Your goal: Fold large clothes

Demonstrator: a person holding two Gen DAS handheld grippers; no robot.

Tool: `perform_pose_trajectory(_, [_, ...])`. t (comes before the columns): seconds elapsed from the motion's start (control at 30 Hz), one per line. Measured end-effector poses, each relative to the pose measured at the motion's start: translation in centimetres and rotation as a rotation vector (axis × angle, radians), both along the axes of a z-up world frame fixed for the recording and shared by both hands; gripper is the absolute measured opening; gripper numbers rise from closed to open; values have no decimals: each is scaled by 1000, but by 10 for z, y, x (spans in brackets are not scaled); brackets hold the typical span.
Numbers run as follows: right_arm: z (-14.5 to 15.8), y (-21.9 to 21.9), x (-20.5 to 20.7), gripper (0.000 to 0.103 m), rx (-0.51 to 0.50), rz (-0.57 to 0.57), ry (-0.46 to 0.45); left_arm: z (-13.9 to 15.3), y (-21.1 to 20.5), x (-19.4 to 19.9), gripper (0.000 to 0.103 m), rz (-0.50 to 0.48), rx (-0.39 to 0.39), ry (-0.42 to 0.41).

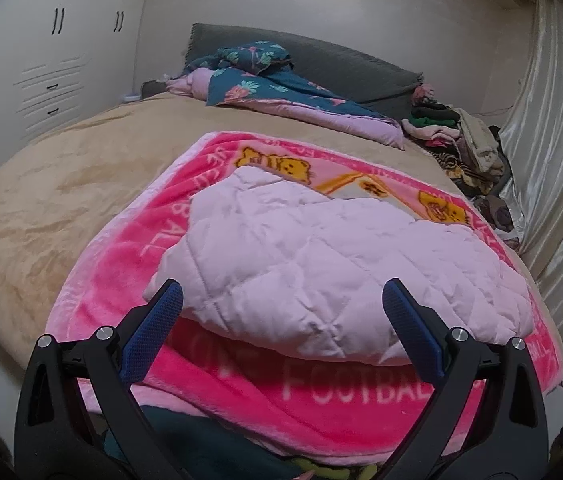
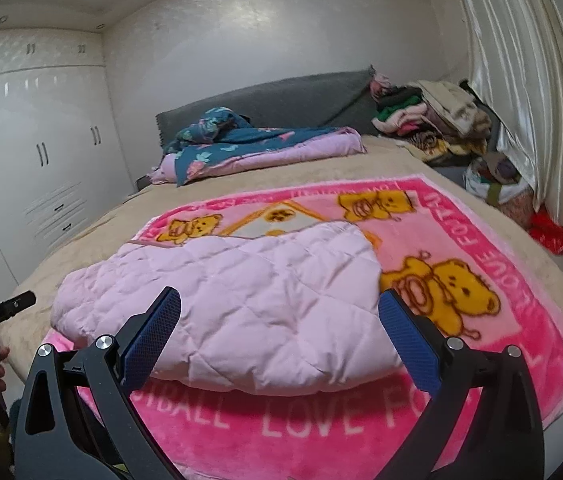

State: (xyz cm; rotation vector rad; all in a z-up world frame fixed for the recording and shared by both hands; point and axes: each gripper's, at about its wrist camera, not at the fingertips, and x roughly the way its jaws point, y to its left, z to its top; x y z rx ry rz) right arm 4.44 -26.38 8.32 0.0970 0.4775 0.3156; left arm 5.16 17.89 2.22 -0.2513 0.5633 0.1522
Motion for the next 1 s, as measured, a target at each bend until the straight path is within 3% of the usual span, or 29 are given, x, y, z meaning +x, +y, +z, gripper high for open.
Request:
perform_pose_trajectory(0.2, [-1, 26, -8, 99, -39, 35, -16, -1, -19, -1, 94, -29, 19, -6])
perform_pose_trajectory(0.53, [-32, 63, -23, 99, -62, 71, -14, -19, -43, 2, 94, -76, 48, 2])
perform_pose_trajectory(1.0, [-51, 86, -21, 99, -91, 148, 58, -30, -52, 4, 94, -91, 57, 27])
